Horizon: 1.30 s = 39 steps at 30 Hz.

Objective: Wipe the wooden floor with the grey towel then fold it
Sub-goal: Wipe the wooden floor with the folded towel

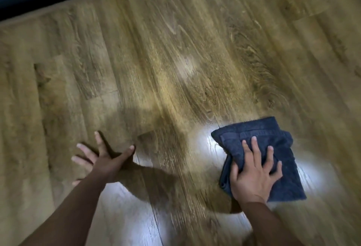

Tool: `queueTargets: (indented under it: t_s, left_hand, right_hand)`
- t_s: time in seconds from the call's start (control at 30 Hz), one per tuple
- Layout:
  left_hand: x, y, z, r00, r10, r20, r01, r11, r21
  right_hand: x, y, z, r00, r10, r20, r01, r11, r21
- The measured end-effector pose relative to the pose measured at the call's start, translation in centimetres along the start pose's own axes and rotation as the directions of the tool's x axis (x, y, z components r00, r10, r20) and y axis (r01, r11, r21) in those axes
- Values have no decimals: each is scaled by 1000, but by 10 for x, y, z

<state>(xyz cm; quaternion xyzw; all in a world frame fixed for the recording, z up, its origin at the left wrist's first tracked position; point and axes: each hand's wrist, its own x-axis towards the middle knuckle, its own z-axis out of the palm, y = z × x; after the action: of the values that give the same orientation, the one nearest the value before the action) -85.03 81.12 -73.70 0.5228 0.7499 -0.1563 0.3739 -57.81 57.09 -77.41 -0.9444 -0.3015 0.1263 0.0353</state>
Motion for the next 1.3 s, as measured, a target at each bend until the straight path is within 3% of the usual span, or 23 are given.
queueTargets:
  t_s: [0.23, 0.37, 0.53, 0.63, 0.73, 0.83, 0.93, 1.0, 1.07, 1.13, 1.2, 1.27, 1.3]
  left_hand:
    - [3, -6, -4, 995, 65, 80, -65, 998, 4]
    - [6, -7, -3, 992, 82, 96, -80, 997, -24]
    - [11, -10, 1, 996, 77, 47, -77, 997, -4]
    - [12, -12, 2, 995, 91, 37, -91, 996, -10]
    - [14, -10, 7, 998, 65, -7, -65, 997, -39]
    - [12, -5, 13, 994, 24, -104, -36, 993, -111]
    - [11, -1, 11, 989, 27, -145, -63, 966, -249]
    - [8, -3, 10, 988, 64, -138, -89, 979, -183]
    - [9, -5, 10, 991, 79, -109, -91, 990, -110]
    - [9, -7, 10, 994, 81, -78, -89, 991, -103]
    - [9, -16, 8, 988, 105, -113, -118, 987, -110]
    - [7, -38, 5, 951, 141, -276, -192, 968, -165]
    - [1, -56, 6, 912, 140, -387, -222, 959, -177]
  right_hand:
    - [6, -6, 2, 998, 65, -15, -65, 998, 21]
    - [44, -49, -1, 983, 176, -43, -174, 983, 54]
    - [101, -117, 3, 983, 174, -58, -170, 984, 58]
    - [107, -165, 10, 997, 74, -32, -74, 997, 6]
    - [79, -199, 19, 983, -185, -3, 184, 978, -97]
    - [10, -210, 36, 893, -449, 29, 447, 881, -157]
    - [-88, -194, 58, 794, -596, 117, 607, 788, -102]
    - [-156, -166, 66, 729, -656, 197, 675, 736, -47]
    - [-203, -129, 71, 633, -759, 149, 772, 633, -56]
    - [-221, -89, 76, 526, -845, 98, 850, 521, -78]
    - [-213, -56, 70, 406, -900, 160, 913, 392, -112]
    - [-180, -36, 56, 306, -918, 252, 951, 280, -133]
    - [-158, -30, 48, 308, -915, 261, 949, 277, -149]
